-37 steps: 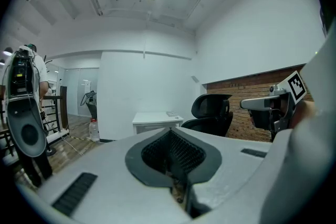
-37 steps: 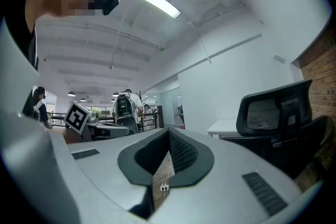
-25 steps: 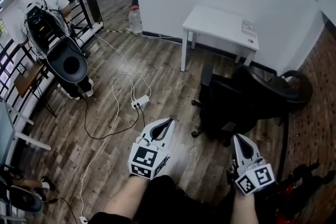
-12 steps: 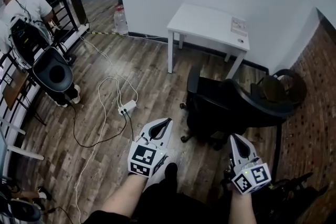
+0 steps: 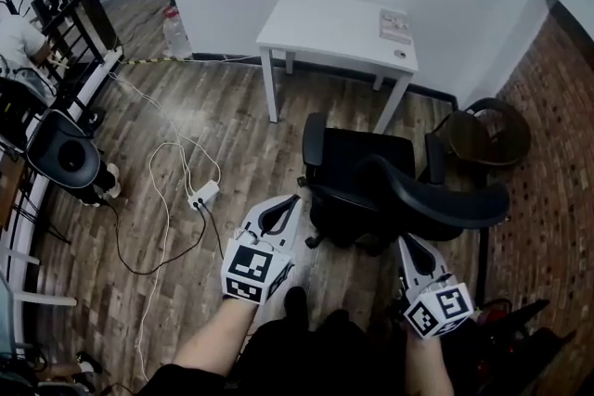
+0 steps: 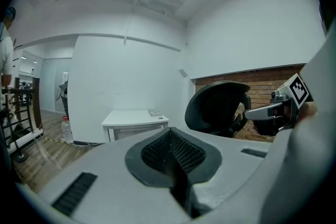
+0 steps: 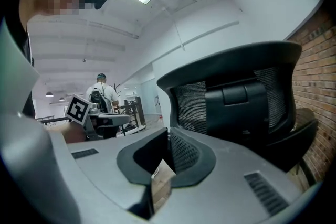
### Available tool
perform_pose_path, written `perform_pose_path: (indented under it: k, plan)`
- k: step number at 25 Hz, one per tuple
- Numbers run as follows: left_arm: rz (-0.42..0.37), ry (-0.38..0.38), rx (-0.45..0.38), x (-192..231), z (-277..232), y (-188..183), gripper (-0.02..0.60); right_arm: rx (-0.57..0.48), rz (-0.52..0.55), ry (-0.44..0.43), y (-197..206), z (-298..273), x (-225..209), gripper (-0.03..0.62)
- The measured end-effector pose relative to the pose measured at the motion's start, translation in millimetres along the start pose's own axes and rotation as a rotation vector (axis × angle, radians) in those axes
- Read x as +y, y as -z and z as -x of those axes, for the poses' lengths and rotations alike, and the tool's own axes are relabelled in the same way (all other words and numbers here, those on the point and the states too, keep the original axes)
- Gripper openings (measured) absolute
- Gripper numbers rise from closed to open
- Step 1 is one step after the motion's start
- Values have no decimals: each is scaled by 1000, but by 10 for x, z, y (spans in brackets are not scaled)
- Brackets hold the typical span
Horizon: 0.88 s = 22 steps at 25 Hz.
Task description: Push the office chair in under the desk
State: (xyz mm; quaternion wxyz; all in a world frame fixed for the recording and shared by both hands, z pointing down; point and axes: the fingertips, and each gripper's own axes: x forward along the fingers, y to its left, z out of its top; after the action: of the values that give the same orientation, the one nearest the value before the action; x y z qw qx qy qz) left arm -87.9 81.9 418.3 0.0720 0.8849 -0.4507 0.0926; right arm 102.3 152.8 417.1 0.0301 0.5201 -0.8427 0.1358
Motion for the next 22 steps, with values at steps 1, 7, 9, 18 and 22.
perform_pose_path:
  k: [1,7,9,18,22]
  plan:
    - [0,0,5,-27,-50,7,9,5,-5,-10,23,23,-35,15]
    - [32,-30,39,-251,-270,102,9,32,-40,-70,143,220,-219,15]
    - [36,-37,48,-337,-325,127,9,37,-43,-69,172,264,-348,15]
    - [72,-53,93,-641,-468,305,9,46,-52,-87,266,475,-733,14]
    - [89,-46,112,-780,-567,388,11,101,-36,-56,400,532,-950,11]
